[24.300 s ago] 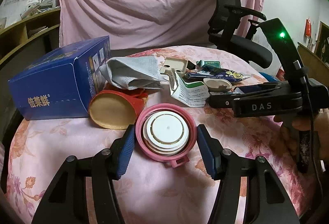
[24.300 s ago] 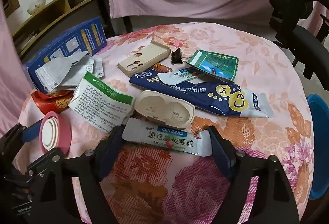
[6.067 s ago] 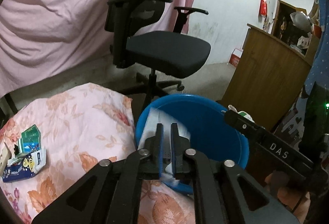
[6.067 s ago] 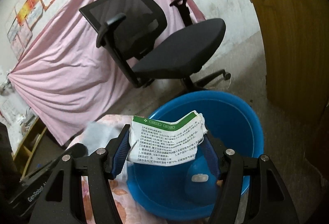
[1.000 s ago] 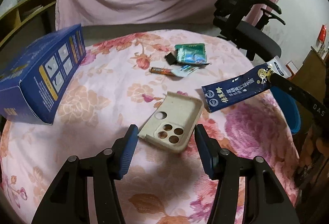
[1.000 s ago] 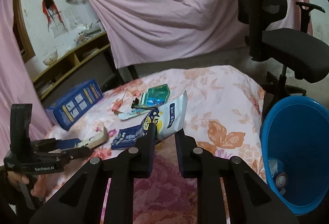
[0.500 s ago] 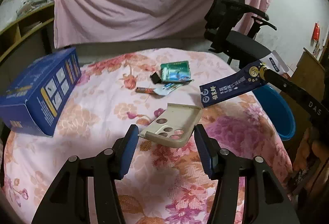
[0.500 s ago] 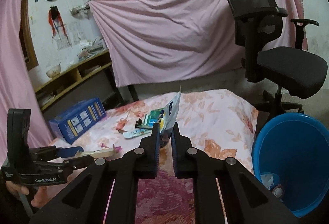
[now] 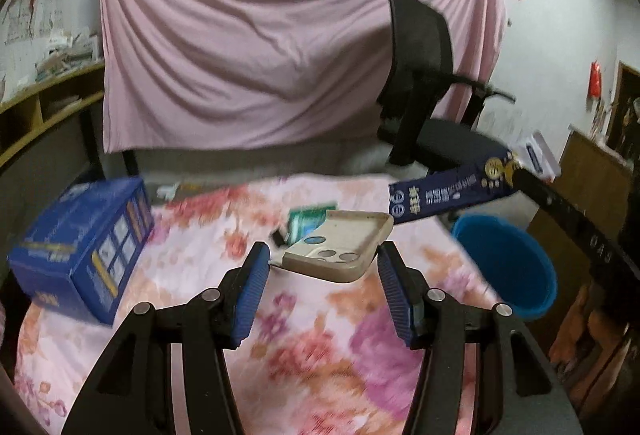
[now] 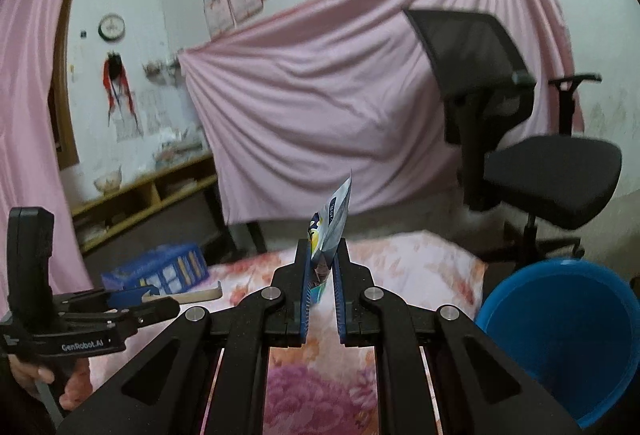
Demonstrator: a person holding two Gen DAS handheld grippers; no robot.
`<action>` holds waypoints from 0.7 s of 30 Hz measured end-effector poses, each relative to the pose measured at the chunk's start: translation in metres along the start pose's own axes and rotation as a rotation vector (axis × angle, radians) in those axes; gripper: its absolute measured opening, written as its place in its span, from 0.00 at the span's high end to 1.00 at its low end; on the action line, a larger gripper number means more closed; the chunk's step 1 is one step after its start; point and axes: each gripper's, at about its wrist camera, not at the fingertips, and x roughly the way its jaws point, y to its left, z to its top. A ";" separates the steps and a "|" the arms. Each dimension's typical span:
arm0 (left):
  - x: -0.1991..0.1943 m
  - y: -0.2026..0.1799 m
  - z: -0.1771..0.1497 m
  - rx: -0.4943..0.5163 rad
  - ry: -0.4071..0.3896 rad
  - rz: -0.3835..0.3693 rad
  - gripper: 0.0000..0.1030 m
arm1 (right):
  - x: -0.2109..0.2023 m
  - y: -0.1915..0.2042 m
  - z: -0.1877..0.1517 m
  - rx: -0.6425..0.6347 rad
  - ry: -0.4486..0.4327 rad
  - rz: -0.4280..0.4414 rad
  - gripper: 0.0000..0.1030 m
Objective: Collect trash
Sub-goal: 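Carry phone case and tube over the blue bucket and open both tools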
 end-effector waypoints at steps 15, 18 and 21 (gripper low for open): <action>0.004 -0.091 0.056 0.071 -0.202 -0.188 0.69 | -0.071 -0.032 0.020 -0.017 -0.315 -0.238 0.92; 0.019 -0.116 0.059 0.113 -0.162 -0.234 0.82 | -0.083 -0.047 0.020 -0.010 -0.317 -0.296 0.92; 0.050 -0.139 0.055 0.103 -0.086 -0.257 0.82 | -0.085 -0.066 0.016 0.028 -0.281 -0.349 0.92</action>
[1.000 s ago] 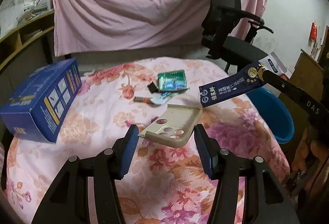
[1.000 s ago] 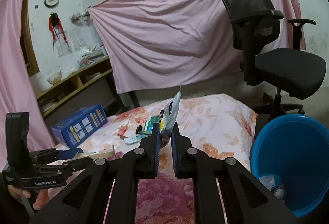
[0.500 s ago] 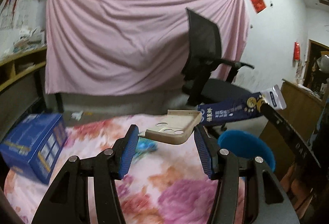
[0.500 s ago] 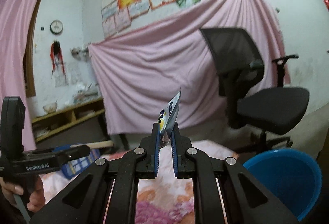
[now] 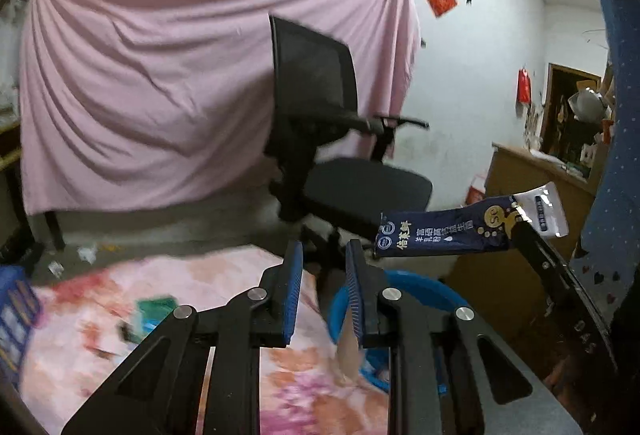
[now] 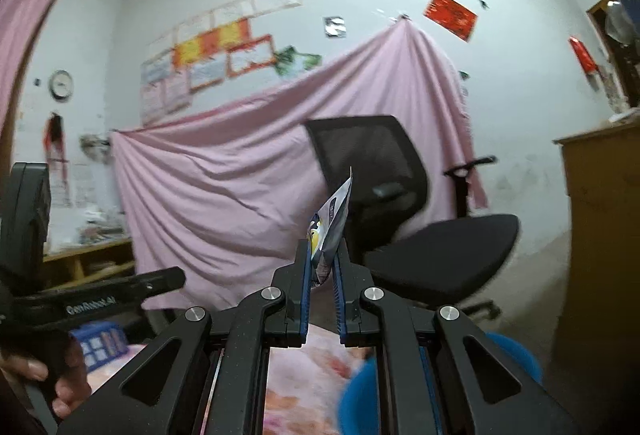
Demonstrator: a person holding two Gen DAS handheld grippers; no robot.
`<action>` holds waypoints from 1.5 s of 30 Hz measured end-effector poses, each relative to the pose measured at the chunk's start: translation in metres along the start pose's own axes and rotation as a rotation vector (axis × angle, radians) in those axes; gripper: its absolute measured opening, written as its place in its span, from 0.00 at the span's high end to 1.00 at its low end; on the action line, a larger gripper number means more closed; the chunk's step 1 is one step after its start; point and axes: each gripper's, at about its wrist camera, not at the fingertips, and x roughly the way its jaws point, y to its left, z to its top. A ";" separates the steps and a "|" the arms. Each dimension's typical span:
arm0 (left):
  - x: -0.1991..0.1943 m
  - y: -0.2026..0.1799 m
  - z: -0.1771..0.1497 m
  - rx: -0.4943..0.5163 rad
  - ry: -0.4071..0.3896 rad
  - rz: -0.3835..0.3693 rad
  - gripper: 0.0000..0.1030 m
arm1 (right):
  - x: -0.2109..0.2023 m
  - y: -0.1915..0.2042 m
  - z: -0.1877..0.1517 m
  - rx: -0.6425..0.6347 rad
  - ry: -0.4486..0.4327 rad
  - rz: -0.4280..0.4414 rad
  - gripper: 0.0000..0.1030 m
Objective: Collect trash
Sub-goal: 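Carry phone case and tube over the blue bucket and open both tools, then move both empty tools back over the table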
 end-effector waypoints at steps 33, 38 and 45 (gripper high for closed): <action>-0.002 0.044 -0.027 -0.136 -0.026 0.150 0.02 | 0.041 -0.032 -0.018 0.105 0.144 -0.051 0.00; -0.028 0.068 -0.022 -0.147 -0.116 0.218 0.02 | 0.036 -0.002 -0.012 0.059 0.063 0.019 0.00; -0.066 0.097 -0.027 -0.131 -0.228 0.309 0.02 | 0.035 0.043 -0.008 -0.014 -0.011 0.090 0.00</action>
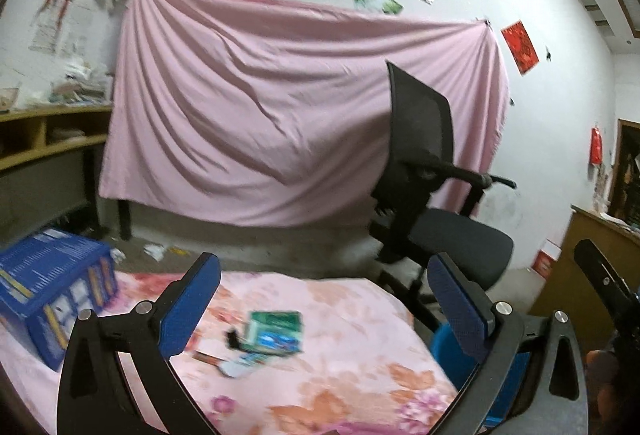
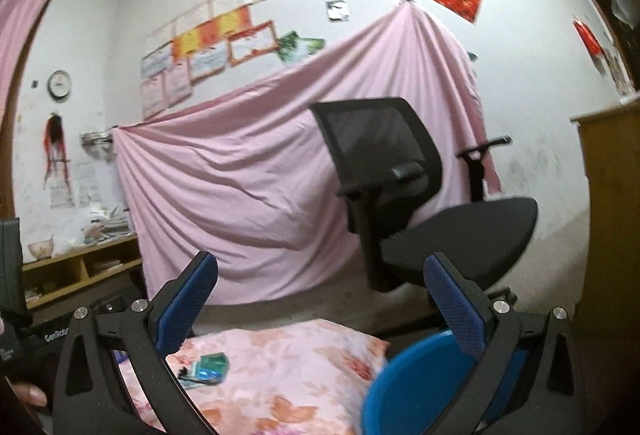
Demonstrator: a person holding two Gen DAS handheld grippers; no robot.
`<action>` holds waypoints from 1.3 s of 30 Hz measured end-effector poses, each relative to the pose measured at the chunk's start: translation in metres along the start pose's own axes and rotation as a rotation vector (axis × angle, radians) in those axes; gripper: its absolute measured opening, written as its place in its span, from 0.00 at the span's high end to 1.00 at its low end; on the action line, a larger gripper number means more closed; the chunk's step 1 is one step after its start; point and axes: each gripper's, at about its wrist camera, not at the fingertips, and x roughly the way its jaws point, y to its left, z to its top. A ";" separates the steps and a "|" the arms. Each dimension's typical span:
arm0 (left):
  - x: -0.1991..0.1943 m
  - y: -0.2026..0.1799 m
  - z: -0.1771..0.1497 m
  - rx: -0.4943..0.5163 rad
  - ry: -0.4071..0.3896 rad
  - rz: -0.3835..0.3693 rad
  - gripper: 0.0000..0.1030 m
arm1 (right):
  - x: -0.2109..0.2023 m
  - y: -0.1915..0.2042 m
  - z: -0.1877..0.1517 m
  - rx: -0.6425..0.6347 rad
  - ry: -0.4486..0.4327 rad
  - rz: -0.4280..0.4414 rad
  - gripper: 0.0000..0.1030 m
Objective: Collect trash
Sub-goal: 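Move both empty tools back over the table, then move right tool to the green sachet while left tool approaches the orange battery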
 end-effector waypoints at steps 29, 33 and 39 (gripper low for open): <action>0.000 0.127 -0.051 0.014 0.127 0.161 0.02 | 0.085 0.104 -0.071 -0.219 0.296 0.135 0.00; 0.021 0.132 -0.056 -0.010 0.233 0.129 0.02 | 0.097 0.102 -0.080 -0.197 0.379 0.150 0.00; 0.050 0.139 -0.067 -0.039 0.401 0.073 0.10 | 0.116 0.103 -0.092 -0.200 0.499 0.151 0.11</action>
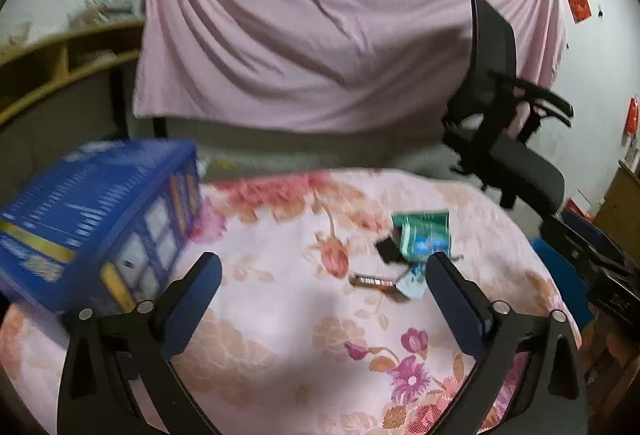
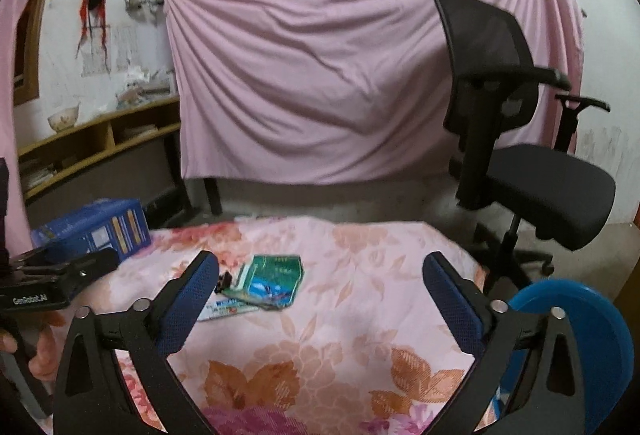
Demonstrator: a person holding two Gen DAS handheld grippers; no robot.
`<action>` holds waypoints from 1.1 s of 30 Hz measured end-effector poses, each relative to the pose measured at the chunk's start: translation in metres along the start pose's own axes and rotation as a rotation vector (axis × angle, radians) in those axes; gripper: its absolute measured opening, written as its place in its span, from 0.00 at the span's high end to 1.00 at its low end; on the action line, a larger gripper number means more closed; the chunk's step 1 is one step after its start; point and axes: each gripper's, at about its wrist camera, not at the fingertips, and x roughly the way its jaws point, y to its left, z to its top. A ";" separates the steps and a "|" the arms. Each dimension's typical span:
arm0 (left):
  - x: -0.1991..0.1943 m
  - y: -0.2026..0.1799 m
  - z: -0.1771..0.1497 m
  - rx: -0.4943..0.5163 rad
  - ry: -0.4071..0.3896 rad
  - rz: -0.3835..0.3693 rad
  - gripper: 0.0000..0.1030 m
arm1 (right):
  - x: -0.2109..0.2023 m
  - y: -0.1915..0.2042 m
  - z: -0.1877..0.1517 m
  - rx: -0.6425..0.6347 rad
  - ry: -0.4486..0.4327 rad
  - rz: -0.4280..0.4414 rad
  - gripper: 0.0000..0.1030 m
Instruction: Collect trash
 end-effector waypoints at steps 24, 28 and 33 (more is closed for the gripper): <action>0.057 -0.009 0.004 0.088 0.277 -0.190 0.58 | 0.127 -0.014 0.003 0.091 0.461 0.280 0.92; 0.057 -0.014 0.004 0.126 0.281 -0.200 0.58 | 0.110 -0.020 0.003 0.089 0.428 0.282 0.95; 0.062 -0.016 0.005 0.163 0.291 -0.186 0.58 | 0.094 -0.021 0.007 0.043 0.399 0.258 0.95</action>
